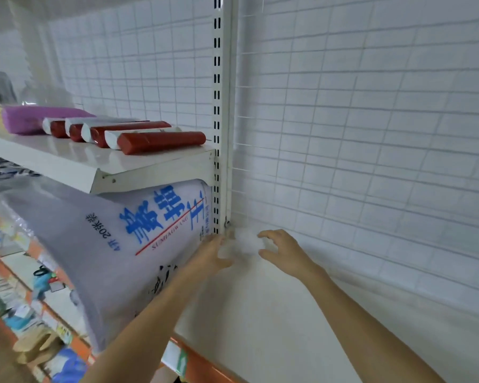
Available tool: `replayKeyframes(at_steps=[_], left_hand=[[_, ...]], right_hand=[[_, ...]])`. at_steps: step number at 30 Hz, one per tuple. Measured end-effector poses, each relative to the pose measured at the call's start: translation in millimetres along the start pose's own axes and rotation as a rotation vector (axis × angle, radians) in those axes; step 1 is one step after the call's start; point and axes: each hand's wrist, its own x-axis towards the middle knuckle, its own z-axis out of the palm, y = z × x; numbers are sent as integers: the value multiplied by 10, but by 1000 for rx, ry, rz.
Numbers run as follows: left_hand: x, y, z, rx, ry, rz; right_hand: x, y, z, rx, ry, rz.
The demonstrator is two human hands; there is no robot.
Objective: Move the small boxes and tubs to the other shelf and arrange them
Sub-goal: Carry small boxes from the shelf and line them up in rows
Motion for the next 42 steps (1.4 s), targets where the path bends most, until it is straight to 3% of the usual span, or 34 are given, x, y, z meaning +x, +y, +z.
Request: replayKeyframes(at_steps=[5, 9, 13, 16, 22, 27, 30, 36, 39, 42], left_hand=[[444, -75, 202, -5, -56, 69], [616, -178, 340, -192, -100, 74], [724, -295, 433, -343, -142, 28], [771, -323, 474, -350, -160, 36], [753, -282, 523, -346, -73, 56], [679, -291, 520, -302, -106, 99], [597, -284, 530, -256, -107, 185], [520, -152, 505, -169, -167, 251], [535, -59, 467, -84, -192, 254], [522, -78, 498, 35, -112, 384]], right_hand=[[452, 6, 340, -155, -13, 35], [534, 41, 505, -158, -79, 115], [544, 111, 508, -133, 31, 53], [488, 142, 401, -120, 77, 66], [452, 81, 475, -59, -91, 196], [371, 154, 437, -109, -33, 105], [199, 138, 298, 43, 66, 85], [-259, 163, -36, 654, 303, 390], [-505, 236, -125, 703, 348, 490], [-711, 338, -152, 679, 368, 518]])
